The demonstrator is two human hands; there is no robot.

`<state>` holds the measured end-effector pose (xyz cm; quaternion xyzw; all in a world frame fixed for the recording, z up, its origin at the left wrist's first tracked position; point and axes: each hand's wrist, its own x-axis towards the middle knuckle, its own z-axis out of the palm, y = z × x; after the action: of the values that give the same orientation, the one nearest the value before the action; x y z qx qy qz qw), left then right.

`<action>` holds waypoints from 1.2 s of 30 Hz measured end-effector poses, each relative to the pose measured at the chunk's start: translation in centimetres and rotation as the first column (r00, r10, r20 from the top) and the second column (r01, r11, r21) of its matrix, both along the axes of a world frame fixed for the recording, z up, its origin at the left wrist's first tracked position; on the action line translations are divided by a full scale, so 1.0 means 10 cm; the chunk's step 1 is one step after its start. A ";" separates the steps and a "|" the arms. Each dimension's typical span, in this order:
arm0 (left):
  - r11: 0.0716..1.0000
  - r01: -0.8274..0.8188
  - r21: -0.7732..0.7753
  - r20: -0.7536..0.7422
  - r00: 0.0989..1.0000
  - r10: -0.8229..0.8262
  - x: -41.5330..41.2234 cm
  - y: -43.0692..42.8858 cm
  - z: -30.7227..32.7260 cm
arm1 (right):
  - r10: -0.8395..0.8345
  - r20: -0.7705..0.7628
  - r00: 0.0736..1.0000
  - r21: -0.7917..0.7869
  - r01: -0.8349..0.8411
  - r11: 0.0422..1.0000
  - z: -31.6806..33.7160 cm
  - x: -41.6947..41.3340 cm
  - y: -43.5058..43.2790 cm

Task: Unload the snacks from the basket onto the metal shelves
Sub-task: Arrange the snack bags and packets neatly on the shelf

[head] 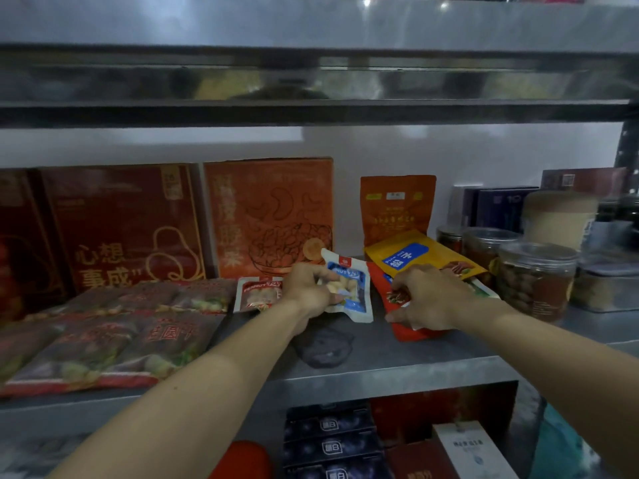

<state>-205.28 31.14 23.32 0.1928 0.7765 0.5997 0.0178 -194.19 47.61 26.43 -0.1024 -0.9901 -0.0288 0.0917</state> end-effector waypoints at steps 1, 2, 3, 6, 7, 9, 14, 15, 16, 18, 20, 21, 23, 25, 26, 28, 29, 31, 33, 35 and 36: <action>1.000 -0.020 0.021 -0.010 1.000 0.021 -0.01 -0.07 0.01 | -0.002 -0.007 1.000 0.007 0.002 1.000 0.00 -0.01 -0.02; 0.998 -0.036 0.045 -0.016 0.999 0.037 -0.01 -0.13 0.03 | -0.002 -0.016 1.000 0.009 0.002 1.000 -0.01 -0.02 -0.04; 0.997 -0.047 0.067 -0.024 0.999 0.048 -0.01 -0.20 0.05 | -0.001 -0.026 1.000 0.003 0.002 1.000 -0.01 -0.03 -0.06; 0.992 -0.078 0.103 -0.054 0.995 0.084 0.01 -0.37 0.12 | -0.004 -0.056 0.998 -0.002 0.004 1.000 -0.02 -0.03 -0.14; 0.990 -0.081 0.119 -0.061 0.994 0.089 0.01 -0.42 0.13 | -0.012 -0.094 0.995 0.002 0.012 1.000 -0.02 -0.03 -0.16; 0.987 -0.086 0.136 -0.080 0.992 0.097 0.00 -0.51 0.14 | -0.059 -0.220 0.974 -0.024 0.055 0.998 0.00 -0.02 -0.15; 0.984 -0.096 0.147 -0.078 0.991 0.109 -0.03 -0.56 0.08 | -0.243 -0.313 0.918 -0.238 0.171 0.956 0.08 0.11 0.07; 0.984 -0.084 0.157 -0.075 0.992 0.097 -0.02 -0.55 0.08 | -0.271 -0.312 0.911 -0.260 0.192 0.946 0.08 0.15 0.11; 0.984 -0.071 0.166 -0.072 0.994 0.084 -0.01 -0.53 0.07 | -0.301 -0.302 0.904 -0.282 0.217 0.935 0.09 0.19 0.14; 0.983 -0.052 0.177 -0.068 0.996 0.065 0.03 -0.49 0.06 | -0.367 -0.249 0.896 -0.333 0.277 0.901 0.09 0.24 0.19; 0.983 -0.045 0.177 -0.067 0.996 0.058 0.06 -0.46 0.06 | -0.422 -0.196 0.885 -0.404 0.319 0.857 0.06 0.29 0.23; 0.983 -0.038 0.180 -0.066 0.997 0.051 0.08 -0.45 0.07 | -0.446 -0.177 0.878 -0.440 0.334 0.833 0.04 0.30 0.26; 0.980 -0.020 0.198 -0.058 0.998 0.032 0.13 -0.43 0.07 | -0.478 -0.147 0.866 -0.513 0.346 0.785 0.00 0.34 0.30; 0.979 -0.016 0.202 -0.059 0.998 0.029 0.16 -0.43 0.07 | -0.501 -0.140 0.854 -0.572 0.343 0.745 -0.05 0.36 0.32; 0.980 -0.023 0.197 -0.062 0.997 0.036 0.17 -0.44 0.07 | -0.514 -0.145 0.845 -0.599 0.338 0.726 -0.06 0.37 0.33; 0.979 -0.032 0.202 -0.055 0.998 0.044 0.18 -0.48 0.07 | -0.528 -0.161 0.834 -0.638 0.320 0.701 -0.09 0.36 0.31; 0.978 -0.035 0.206 -0.051 0.998 0.047 0.20 -0.50 0.07 | -0.529 -0.164 0.833 -0.654 0.309 0.690 -0.11 0.35 0.29; 0.979 -0.054 0.195 -0.054 0.996 0.066 0.23 -0.55 0.08 | -0.541 -0.169 0.824 -0.688 0.295 0.663 -0.13 0.32 0.25; 0.980 -0.070 0.188 -0.053 0.995 0.081 0.27 -0.60 0.07 | -0.574 -0.182 0.798 -0.732 0.280 0.621 -0.15 0.30 0.23; 0.979 -0.081 0.189 -0.048 0.995 0.092 0.31 -0.66 0.07 | -0.598 -0.189 0.779 -0.789 0.242 0.564 -0.15 0.27 0.23; 0.978 -0.091 0.189 -0.045 0.994 0.101 0.33 -0.69 0.06 | -0.606 -0.199 0.770 -0.816 0.212 0.537 -0.14 0.27 0.23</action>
<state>-201.97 24.24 23.97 0.1722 0.7254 0.6646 -0.0504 -191.52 49.88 25.03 -0.3712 -0.8011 0.3891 0.2628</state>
